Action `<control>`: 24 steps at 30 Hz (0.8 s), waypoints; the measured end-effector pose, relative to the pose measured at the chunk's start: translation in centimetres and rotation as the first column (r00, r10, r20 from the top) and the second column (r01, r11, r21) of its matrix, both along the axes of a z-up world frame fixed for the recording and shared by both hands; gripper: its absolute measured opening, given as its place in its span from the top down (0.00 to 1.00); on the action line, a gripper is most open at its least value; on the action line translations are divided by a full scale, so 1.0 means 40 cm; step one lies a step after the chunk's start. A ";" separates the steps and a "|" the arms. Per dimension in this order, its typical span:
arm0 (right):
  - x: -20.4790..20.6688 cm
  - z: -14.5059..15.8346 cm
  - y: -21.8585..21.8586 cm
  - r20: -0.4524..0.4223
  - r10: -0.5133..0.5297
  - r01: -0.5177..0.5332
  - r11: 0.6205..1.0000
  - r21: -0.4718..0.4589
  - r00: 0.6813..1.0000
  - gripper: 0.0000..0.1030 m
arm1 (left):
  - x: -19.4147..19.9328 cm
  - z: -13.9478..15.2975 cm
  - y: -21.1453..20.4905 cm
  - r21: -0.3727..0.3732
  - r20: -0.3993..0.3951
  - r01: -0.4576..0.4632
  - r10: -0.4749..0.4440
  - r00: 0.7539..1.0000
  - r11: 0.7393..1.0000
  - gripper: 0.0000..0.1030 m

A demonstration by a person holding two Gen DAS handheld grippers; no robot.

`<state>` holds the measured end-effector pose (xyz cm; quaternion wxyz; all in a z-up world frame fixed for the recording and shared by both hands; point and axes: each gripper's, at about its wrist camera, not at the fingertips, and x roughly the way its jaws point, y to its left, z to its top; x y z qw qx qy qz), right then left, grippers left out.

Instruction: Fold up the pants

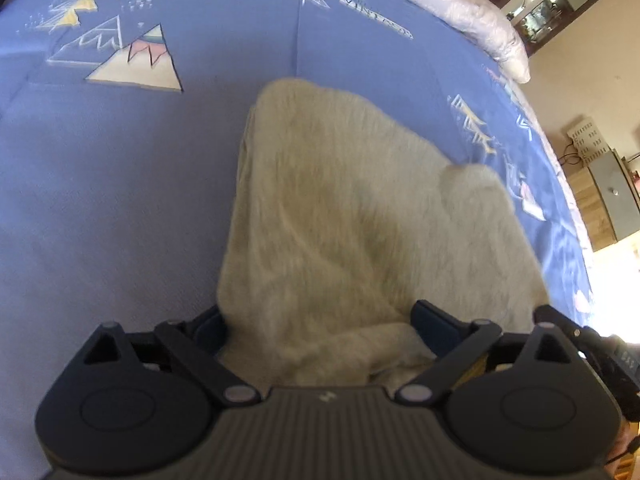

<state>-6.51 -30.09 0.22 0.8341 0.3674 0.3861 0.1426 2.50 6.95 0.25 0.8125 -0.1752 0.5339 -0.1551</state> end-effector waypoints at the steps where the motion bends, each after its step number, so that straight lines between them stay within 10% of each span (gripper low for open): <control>1: 0.006 -0.007 0.006 -0.013 0.011 -0.011 1.000 0.010 1.000 0.26 | -0.005 -0.002 -0.007 0.002 0.012 0.007 -0.007 1.000 1.000 0.01; 7: 0.022 -0.007 0.077 -0.026 0.066 -0.066 0.998 -0.013 0.997 0.25 | -0.025 0.005 -0.028 0.073 0.062 0.017 -0.021 0.998 0.997 0.14; 11: 0.019 -0.002 0.133 -0.034 0.150 -0.151 0.987 -0.048 0.988 0.51 | -0.040 0.017 -0.024 0.064 0.074 0.018 -0.022 0.997 0.998 0.36; 14: 0.006 0.009 0.145 -0.006 0.164 -0.164 0.980 -0.117 0.986 0.51 | -0.054 0.017 -0.017 0.050 0.093 0.017 -0.021 0.995 0.999 0.36; 24: 0.004 -0.034 0.072 -0.055 0.100 -0.097 0.993 0.062 0.993 0.50 | -0.039 -0.002 -0.001 -0.036 0.070 0.020 -0.018 0.997 0.999 0.18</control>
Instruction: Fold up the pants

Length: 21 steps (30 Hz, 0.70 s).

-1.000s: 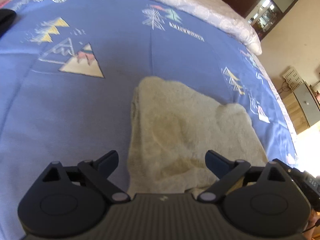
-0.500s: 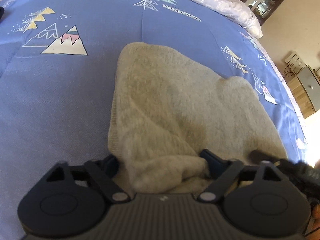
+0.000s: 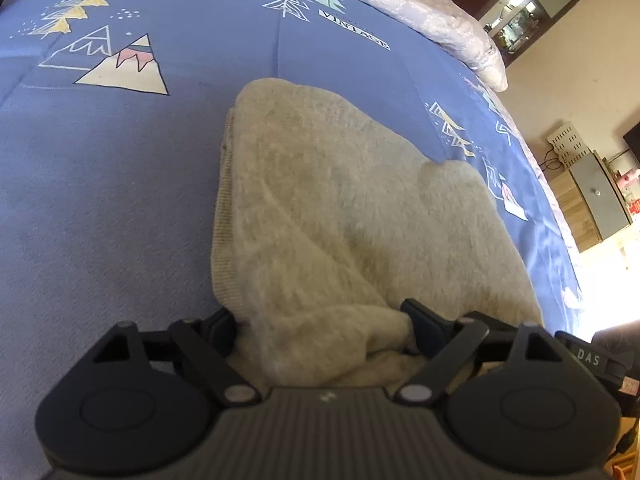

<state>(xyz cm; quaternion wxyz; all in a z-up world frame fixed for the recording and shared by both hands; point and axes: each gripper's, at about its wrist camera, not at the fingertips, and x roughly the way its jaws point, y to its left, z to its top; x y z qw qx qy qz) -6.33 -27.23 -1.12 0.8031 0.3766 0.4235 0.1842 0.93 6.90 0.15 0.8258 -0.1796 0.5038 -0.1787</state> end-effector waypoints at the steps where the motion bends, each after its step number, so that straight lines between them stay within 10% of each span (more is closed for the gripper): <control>1: -0.004 -0.001 -0.001 0.001 0.001 -0.001 1.000 -0.001 1.000 0.50 | -0.001 0.000 -0.003 0.006 0.003 0.001 -0.001 1.000 1.000 0.18; 14: 0.008 0.005 0.014 -0.033 -0.002 0.003 0.999 0.034 0.999 0.47 | -0.021 0.003 -0.001 0.040 0.039 0.001 -0.002 0.999 0.999 0.30; 21: 0.009 0.006 0.012 -0.046 -0.010 0.010 1.000 0.010 0.999 0.62 | -0.026 0.006 -0.006 0.056 0.048 0.002 -0.005 0.999 0.998 0.31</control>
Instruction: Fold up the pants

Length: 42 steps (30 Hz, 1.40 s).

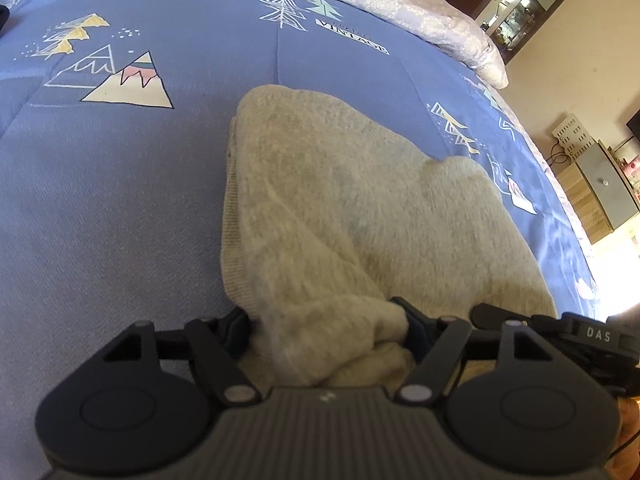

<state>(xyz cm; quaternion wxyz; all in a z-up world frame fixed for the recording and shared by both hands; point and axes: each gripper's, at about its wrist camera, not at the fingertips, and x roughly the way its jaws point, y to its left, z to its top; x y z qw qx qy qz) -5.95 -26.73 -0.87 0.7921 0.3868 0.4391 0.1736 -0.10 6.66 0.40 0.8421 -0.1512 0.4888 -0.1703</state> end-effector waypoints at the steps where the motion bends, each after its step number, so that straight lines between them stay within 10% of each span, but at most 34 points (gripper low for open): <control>1: -0.003 0.002 0.003 0.003 0.005 -0.005 1.000 -0.012 1.000 0.63 | -0.001 0.001 -0.001 0.004 0.000 0.000 0.000 1.000 1.000 0.32; 15: -0.038 0.072 0.111 0.189 0.143 -0.058 0.916 -0.397 0.971 0.75 | -0.005 0.015 -0.013 0.045 -0.001 -0.023 0.023 1.000 0.999 0.37; 42: -0.038 0.043 0.073 0.109 0.012 0.018 0.963 -0.268 0.994 0.43 | -0.007 0.007 -0.013 0.066 0.010 -0.031 0.030 0.999 0.997 0.26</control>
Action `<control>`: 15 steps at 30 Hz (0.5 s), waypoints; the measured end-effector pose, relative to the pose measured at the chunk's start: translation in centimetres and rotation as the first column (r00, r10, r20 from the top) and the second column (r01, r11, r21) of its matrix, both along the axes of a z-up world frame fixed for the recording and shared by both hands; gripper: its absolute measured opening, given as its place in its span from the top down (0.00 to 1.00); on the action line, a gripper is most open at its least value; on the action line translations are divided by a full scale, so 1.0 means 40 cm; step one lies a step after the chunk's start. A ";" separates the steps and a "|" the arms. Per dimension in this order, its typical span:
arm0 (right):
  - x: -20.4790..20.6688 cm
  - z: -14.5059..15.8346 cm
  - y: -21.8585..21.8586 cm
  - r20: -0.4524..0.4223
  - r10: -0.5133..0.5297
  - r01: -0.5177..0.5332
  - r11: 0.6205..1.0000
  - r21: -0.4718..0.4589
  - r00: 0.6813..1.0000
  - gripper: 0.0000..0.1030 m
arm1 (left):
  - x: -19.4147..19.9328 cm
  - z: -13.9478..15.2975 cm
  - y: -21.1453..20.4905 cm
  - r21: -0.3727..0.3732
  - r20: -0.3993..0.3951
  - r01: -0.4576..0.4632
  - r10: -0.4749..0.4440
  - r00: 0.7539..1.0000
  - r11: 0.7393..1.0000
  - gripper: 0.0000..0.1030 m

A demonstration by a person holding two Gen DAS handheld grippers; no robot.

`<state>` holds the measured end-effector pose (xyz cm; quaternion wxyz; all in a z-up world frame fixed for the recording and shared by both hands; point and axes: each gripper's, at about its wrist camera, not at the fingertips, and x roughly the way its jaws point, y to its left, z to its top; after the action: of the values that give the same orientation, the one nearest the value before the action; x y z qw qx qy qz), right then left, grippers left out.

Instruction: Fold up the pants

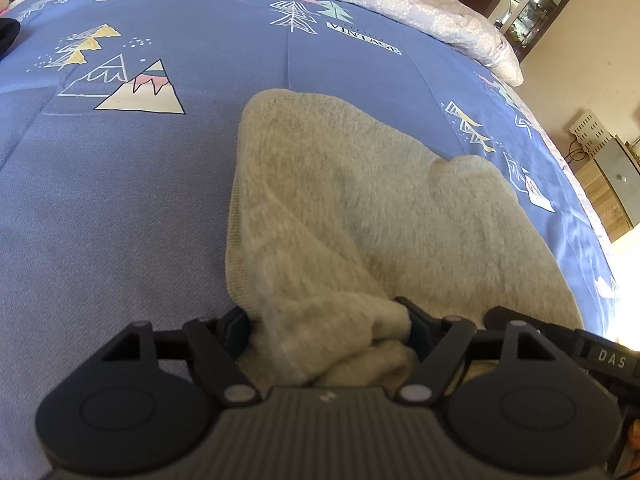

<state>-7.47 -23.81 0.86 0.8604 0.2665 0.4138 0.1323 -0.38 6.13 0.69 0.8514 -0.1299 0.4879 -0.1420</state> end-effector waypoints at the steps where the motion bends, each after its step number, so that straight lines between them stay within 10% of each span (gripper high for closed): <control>1: 0.000 -0.001 0.000 -0.002 -0.001 0.001 1.000 0.002 1.000 0.43 | 0.000 0.000 -0.001 0.001 0.001 0.000 0.000 1.000 1.000 0.26; 15: 0.002 -0.002 0.001 -0.012 -0.009 0.009 1.000 0.024 1.000 0.36 | 0.000 -0.004 -0.003 0.011 0.001 0.004 -0.004 1.000 1.000 0.20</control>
<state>-7.38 -23.75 0.80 0.8553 0.2794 0.4161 0.1317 -0.39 6.02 0.53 0.8520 -0.1244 0.4886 -0.1412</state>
